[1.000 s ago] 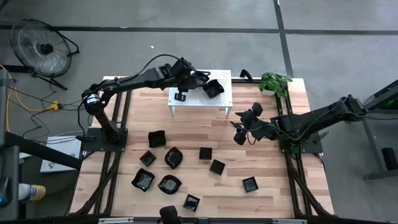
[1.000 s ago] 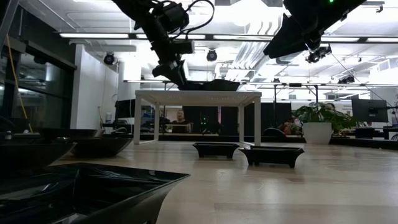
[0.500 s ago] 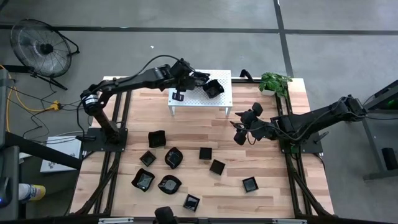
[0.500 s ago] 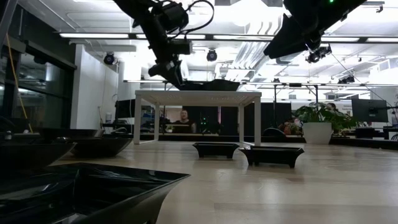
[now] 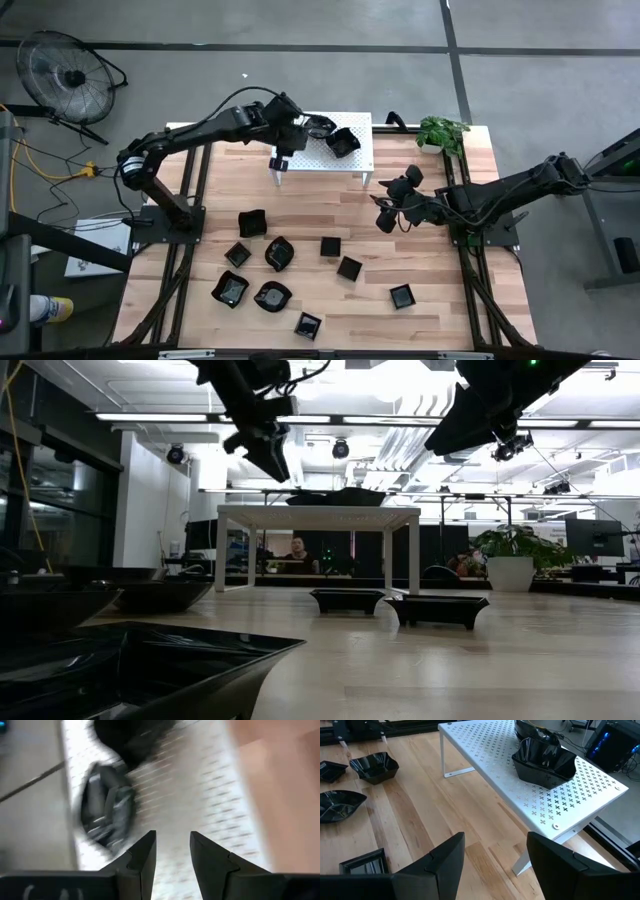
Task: Pick & Place Mini shaped plates
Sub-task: Stack the black leaf-shaped plate on top of the black leaf-shaped plate on the shelf, then stack the black distorted square plate on top of the black distorted square plate on the shelf
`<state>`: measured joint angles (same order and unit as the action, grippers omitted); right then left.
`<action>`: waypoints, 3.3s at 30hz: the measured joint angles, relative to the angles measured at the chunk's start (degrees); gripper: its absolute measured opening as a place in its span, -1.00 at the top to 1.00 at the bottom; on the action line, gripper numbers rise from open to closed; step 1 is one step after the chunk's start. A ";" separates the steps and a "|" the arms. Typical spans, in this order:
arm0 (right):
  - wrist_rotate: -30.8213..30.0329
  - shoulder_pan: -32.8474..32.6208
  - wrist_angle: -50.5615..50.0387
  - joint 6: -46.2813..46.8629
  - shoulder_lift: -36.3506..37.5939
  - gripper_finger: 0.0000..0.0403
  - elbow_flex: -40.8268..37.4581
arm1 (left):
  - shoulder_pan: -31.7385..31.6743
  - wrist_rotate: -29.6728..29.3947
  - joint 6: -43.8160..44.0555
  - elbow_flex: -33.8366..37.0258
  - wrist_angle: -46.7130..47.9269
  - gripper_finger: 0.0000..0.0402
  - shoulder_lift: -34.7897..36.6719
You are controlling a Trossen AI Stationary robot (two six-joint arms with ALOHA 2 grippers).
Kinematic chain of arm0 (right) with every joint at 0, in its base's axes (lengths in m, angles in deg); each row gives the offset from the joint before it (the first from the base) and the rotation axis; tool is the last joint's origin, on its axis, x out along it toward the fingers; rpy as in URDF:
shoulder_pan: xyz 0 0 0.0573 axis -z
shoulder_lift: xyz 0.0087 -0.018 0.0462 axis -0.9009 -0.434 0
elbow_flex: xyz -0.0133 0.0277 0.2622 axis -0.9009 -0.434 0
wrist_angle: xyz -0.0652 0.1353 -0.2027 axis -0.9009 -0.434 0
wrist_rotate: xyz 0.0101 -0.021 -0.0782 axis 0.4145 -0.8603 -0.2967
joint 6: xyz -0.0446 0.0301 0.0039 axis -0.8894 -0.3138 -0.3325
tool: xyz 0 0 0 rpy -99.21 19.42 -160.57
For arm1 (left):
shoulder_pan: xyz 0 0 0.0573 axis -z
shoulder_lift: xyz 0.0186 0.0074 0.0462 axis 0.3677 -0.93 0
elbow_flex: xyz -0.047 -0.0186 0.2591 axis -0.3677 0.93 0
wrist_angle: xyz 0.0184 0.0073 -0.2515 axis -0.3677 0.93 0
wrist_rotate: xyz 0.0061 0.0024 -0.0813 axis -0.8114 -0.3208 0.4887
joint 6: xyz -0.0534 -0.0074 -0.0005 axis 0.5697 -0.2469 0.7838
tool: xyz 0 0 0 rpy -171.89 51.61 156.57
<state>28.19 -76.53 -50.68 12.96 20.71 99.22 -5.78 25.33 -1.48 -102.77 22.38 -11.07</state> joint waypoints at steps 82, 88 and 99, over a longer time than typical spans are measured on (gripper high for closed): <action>3.04 -0.15 -1.14 0.42 -0.02 -0.05 0.01 | 18.44 -2.87 17.59 12.09 19.79 0.43 9.27; 2.67 -0.15 -1.51 0.42 -0.02 -0.05 0.01 | 19.17 -2.83 23.42 24.51 13.65 0.43 17.14; 2.68 -0.15 -1.60 1.51 -0.02 -0.05 0.01 | 19.15 -2.94 32.71 40.73 5.91 0.43 29.90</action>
<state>30.87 -76.68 -52.27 14.47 20.68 99.23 13.37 22.39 31.23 -62.04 28.29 18.83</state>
